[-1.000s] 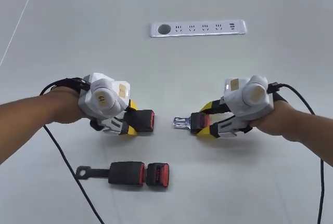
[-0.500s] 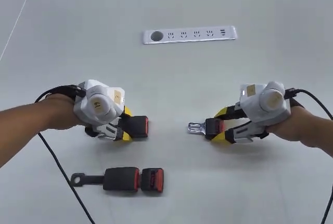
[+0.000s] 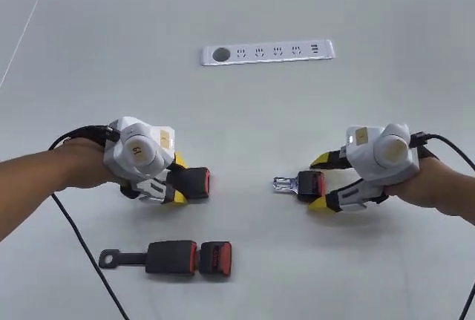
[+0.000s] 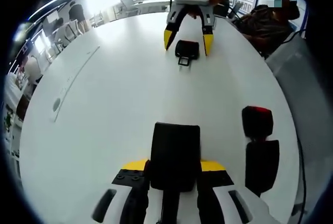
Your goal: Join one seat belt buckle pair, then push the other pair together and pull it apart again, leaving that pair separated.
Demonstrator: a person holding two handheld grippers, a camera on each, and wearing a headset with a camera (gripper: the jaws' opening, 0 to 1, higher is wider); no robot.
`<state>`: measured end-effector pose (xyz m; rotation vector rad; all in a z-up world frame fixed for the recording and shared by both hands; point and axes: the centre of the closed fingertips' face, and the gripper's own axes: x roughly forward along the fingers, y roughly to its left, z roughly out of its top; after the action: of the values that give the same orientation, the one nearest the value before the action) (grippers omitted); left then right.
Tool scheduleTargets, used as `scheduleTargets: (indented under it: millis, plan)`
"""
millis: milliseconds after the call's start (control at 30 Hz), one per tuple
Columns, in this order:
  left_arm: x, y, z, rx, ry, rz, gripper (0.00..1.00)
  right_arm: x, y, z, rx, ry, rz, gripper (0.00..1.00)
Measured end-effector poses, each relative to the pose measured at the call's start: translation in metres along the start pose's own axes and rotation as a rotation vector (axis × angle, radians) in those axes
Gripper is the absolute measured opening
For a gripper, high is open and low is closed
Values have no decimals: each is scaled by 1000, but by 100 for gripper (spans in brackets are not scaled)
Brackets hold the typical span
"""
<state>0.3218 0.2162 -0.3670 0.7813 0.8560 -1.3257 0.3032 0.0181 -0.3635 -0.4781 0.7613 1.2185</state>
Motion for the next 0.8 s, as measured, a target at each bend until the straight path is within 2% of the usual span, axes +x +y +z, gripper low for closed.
scheduleTargets:
  millis: [67,100,133,167,200,267,300,333,367,400,467,533,600,733,800]
  plan:
    - [-3,1,-2,-30,-1,27,44,-4,-5,6,51,-41,-39,63]
    - [-5,0,0,-48,-22,34,52,-6,-8,7,70,-45,-64,65]
    - [-7,1,4,-73,-69,54,64,-11,-16,10,51,-65,-122,68]
    - [-10,3,5,-107,-92,76,70,-11,-19,9,39,-87,-146,69]
    - [-14,4,5,-163,-108,97,72,-12,-19,9,72,-98,-157,70]
    - [-21,5,4,-194,-129,132,69,-16,-22,9,110,-98,-207,73]
    - [-25,8,2,-210,-134,174,69,-19,-24,12,110,-112,-247,77]
    - [-27,8,0,-235,-141,186,71,-22,-25,13,124,-120,-273,79]
    - [-31,7,0,-297,-164,204,74,-25,-29,14,161,-136,-300,80]
    - [-34,8,1,-324,-188,225,77,-26,-27,16,183,-155,-301,81]
    - [-45,11,7,-391,-261,291,82,-33,-27,21,201,-180,-358,83]
    - [-54,7,14,-488,-342,311,82,-38,-24,23,220,-190,-394,84]
    - [-63,4,16,-538,-400,353,84,-45,-22,27,240,-212,-446,88]
    - [-75,-7,10,-595,-412,417,89,-56,-15,31,295,-241,-525,91]
    - [-85,-10,9,-610,-442,476,89,-62,-9,34,307,-255,-542,91]
